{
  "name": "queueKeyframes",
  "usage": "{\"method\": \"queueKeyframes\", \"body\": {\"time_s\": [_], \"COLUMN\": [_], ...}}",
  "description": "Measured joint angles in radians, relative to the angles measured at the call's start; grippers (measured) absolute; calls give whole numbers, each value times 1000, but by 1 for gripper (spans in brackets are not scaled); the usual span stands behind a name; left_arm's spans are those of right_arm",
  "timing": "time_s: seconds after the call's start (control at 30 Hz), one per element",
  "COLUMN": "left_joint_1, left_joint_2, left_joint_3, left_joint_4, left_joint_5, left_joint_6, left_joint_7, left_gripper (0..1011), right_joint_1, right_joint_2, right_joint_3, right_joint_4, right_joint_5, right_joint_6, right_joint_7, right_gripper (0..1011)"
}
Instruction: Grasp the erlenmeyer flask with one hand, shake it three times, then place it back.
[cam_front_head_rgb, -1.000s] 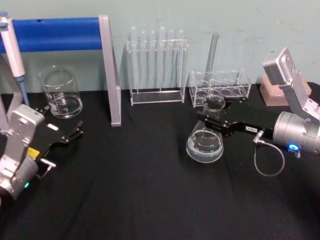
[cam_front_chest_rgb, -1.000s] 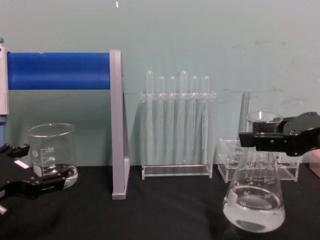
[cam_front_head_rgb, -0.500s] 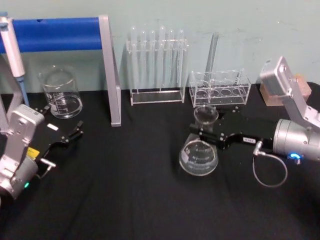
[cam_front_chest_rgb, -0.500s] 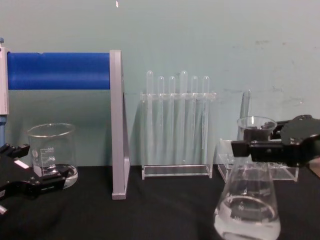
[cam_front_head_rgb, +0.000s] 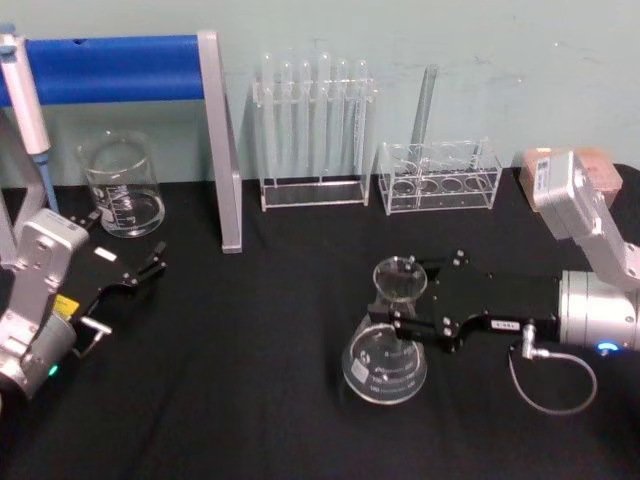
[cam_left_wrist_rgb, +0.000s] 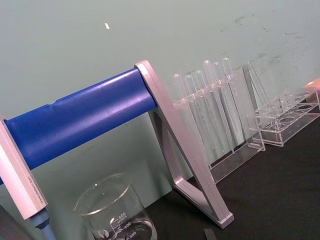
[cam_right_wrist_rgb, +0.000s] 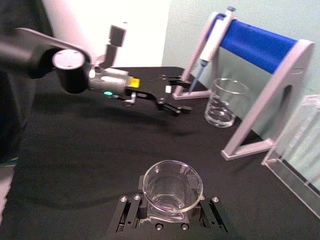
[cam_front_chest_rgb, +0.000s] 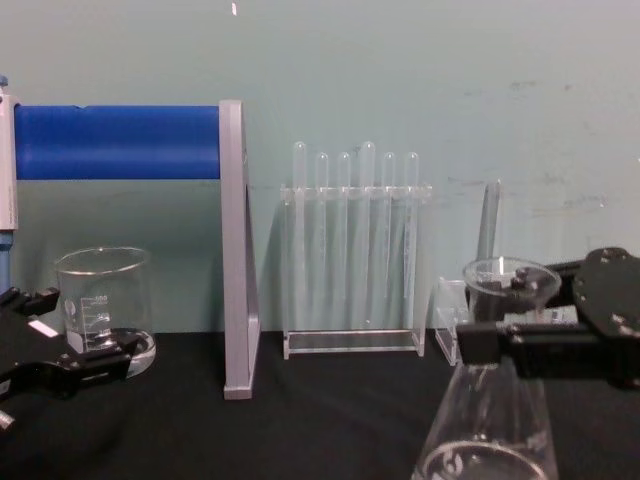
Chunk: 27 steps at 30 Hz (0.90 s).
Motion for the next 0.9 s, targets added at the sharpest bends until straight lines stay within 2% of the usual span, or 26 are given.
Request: {"method": "queueKeyframes", "body": {"time_s": [0.33, 0.57, 0.7, 0.9], "left_joint_1": [0, 0, 0, 0], "left_joint_2": [0, 0, 0, 0], "left_joint_3": [0, 0, 0, 0], "left_joint_4": [0, 0, 0, 0], "left_joint_5": [0, 0, 0, 0], "left_joint_6": [0, 0, 0, 0], "left_joint_7": [0, 0, 0, 0], "left_gripper": [1001, 1001, 1001, 1001], "right_joint_1": [-12, -12, -10, -10], "right_joint_2": [52, 65, 61, 21], "right_joint_3": [-23, -32, -31, -2], "right_joint_4": [-32, -34, -28, -12], "right_joint_5": [14, 18, 22, 31], "right_joint_6": [-48, -66, -65, -17], "right_joint_7": [54, 72, 56, -61], "right_gripper": [457, 457, 457, 457]}}
